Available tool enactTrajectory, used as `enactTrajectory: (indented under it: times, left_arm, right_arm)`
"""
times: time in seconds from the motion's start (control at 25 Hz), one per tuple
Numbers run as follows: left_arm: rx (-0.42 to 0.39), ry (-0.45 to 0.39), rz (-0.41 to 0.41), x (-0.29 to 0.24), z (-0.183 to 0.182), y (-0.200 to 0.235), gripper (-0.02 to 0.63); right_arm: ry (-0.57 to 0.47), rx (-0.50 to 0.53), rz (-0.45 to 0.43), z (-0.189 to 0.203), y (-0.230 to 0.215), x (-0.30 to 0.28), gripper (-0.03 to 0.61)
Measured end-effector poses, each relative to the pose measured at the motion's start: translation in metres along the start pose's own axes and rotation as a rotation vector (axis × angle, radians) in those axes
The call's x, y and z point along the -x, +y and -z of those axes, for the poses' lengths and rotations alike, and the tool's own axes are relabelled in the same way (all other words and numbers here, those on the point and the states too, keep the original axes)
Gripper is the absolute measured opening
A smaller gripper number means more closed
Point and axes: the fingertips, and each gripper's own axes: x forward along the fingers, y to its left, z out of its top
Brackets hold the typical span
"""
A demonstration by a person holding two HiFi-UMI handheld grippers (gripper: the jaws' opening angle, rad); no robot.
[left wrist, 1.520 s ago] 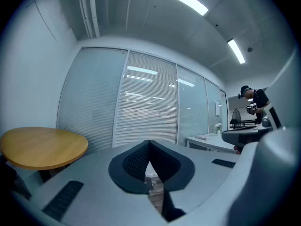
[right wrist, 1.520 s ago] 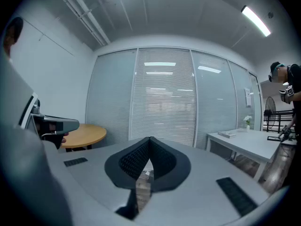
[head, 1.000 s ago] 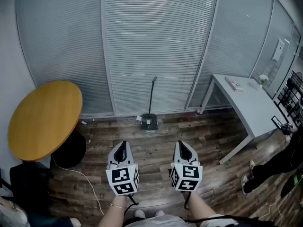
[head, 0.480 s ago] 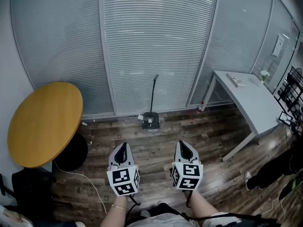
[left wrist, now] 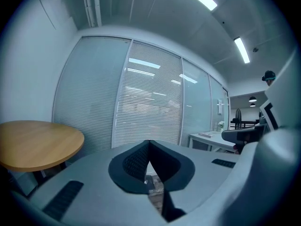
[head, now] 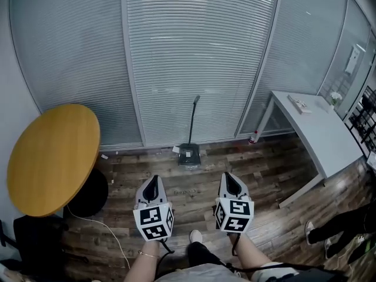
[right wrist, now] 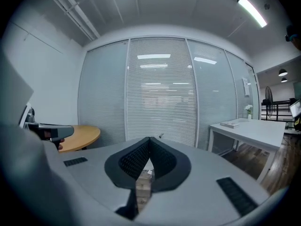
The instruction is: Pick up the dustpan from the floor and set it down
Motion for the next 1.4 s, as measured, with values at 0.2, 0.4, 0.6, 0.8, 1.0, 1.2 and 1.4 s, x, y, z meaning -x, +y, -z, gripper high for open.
enactTrajectory:
  times: [0.2, 0.4, 0.6, 0.8, 1.0, 1.2, 1.4]
  left_arm:
    - [-0.002, -0.020, -0.007, -0.056, -0.018, -0.007, 0.012]
    - [-0.025, -0.036, -0.015, -0.113, -0.036, -0.018, 0.012]
    - [-0.032, -0.042, -0.022, -0.165, -0.046, -0.024, 0.012]
    - [-0.027, -0.041, -0.036, -0.200, -0.045, -0.027, 0.012]
    - [-0.024, 0.002, -0.046, -0.224, -0.031, -0.025, 0.012]
    - [-0.013, 0.024, -0.040, -0.254, -0.023, -0.020, 0.012]
    - [-0.010, 0.024, -0.026, -0.299, -0.024, -0.009, 0.012]
  right_arm:
    - [-0.019, 0.002, -0.025, -0.023, -0.016, -0.052, 0.031]
    - [-0.030, 0.001, -0.034, -0.043, -0.041, -0.105, 0.031]
    - [-0.025, -0.005, -0.040, -0.051, -0.063, -0.153, 0.031]
    - [-0.007, 0.009, -0.061, -0.049, -0.074, -0.187, 0.031]
    - [0.032, 0.001, -0.075, -0.037, -0.078, -0.215, 0.031]
    - [0.058, 0.014, -0.080, -0.028, -0.077, -0.242, 0.031]
    - [0.072, 0.020, -0.069, -0.029, -0.077, -0.285, 0.031]
